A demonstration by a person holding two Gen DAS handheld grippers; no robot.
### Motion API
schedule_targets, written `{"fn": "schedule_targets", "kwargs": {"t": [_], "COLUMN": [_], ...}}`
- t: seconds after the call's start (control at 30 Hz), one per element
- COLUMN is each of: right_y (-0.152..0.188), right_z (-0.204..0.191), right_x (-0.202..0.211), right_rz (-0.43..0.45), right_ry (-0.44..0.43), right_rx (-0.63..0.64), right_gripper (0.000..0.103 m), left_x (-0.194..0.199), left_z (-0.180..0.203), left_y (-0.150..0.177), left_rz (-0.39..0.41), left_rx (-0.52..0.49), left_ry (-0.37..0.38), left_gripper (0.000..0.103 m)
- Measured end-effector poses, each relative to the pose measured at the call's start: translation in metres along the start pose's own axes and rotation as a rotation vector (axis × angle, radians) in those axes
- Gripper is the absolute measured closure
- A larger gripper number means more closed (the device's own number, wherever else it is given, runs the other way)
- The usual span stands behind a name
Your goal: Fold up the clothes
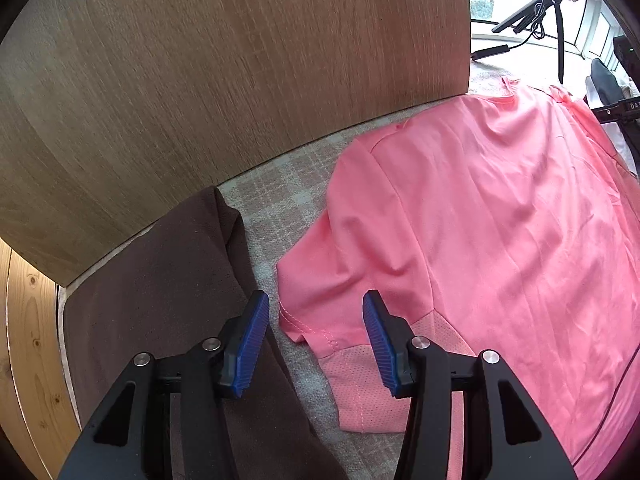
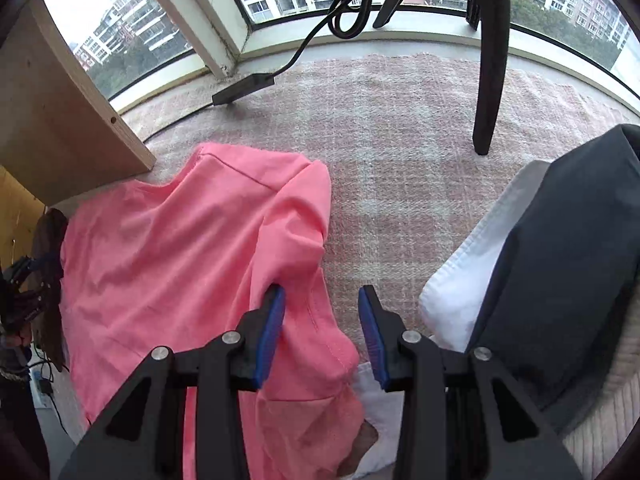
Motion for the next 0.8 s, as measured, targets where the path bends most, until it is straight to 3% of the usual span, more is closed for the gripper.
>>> {"fn": "schedule_targets", "kwargs": {"t": [0.13,0.17,0.2,0.27,0.33,0.37,0.4,0.47,0.67,0.8], "right_y": [0.007,0.008,0.009,0.013,0.021,0.026,0.029,0.027,0.030,0.049], "right_z": [-0.001,-0.005,-0.011,-0.036,-0.078,-0.095,-0.105,-0.104,-0.066,-0.076], "right_x": [-0.021,-0.021,-0.020,-0.014,0.000,0.009,0.019,0.031,-0.002,-0.013], "right_rz": [-0.037,-0.030,-0.031,-0.028,-0.028,-0.028,-0.014,0.040,-0.019,-0.045], "right_ry": [0.012,0.008,-0.048,-0.181,-0.298,-0.314,-0.298,-0.202,-0.147,-0.213], "right_rx": [0.011,0.027,0.008,0.014,0.130,0.195,0.240,0.270,0.177,0.198], "right_gripper": [0.065,0.073,0.101,0.100,0.099,0.095,0.080,0.066,0.066,0.066], "left_x": [0.008,0.009,0.012,0.014,0.016,0.016,0.016,-0.002,-0.002,-0.002], "left_z": [-0.002,-0.003,-0.004,-0.007,-0.012,-0.005,-0.008,-0.010,-0.010,-0.007], "left_y": [0.002,0.002,0.004,0.008,0.013,0.015,0.019,0.018,0.026,0.029], "left_rz": [0.006,0.007,0.008,0.009,0.009,0.003,-0.003,-0.009,-0.020,-0.031], "left_rx": [0.010,0.011,0.011,0.008,0.004,0.003,0.002,0.007,0.010,-0.002], "left_ry": [-0.002,-0.001,0.003,0.008,0.005,0.000,0.000,0.001,0.007,0.011], "left_gripper": [0.056,0.056,0.056,0.056,0.056,0.056,0.056,0.056,0.056,0.056]}}
Point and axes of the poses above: each gripper's, at about its wrist camera, not at the fingertips, and x roughly against the way its jaws point, z to its right, y to its underside, the point moved 5 cm from there along -x, roughly the way its jaws point, and after that the axes turned 7 degrees about -y, right-handed, at the moved point
